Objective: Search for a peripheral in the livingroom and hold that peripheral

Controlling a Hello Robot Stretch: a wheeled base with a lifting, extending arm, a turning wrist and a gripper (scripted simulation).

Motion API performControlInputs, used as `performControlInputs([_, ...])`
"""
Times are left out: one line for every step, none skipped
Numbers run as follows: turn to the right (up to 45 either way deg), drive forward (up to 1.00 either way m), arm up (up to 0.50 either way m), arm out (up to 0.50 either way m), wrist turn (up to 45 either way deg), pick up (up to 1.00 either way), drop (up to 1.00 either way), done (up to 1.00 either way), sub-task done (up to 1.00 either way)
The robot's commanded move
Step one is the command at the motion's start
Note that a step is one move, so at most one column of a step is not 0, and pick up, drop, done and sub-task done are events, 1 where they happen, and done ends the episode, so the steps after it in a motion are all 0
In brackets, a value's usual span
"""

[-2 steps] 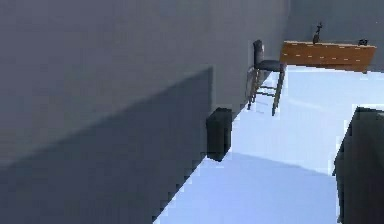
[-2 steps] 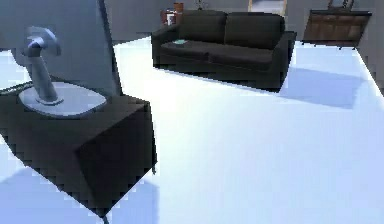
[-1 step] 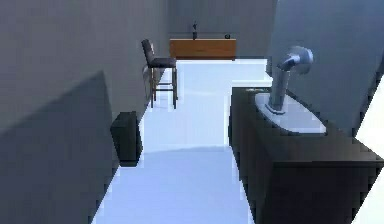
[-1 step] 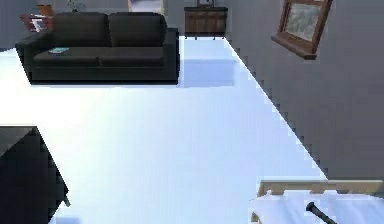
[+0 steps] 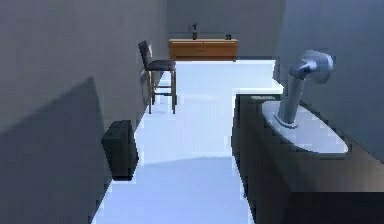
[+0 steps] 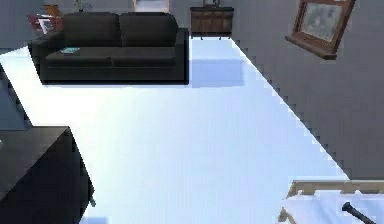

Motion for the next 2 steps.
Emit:
performControlInputs([45.0,0.0,0.0,0.0,0.0,0.0,0.0,0.0,0.0])
performControlInputs([36.0,0.0,0.0,0.0,0.0,0.0,0.0,0.0,0.0])
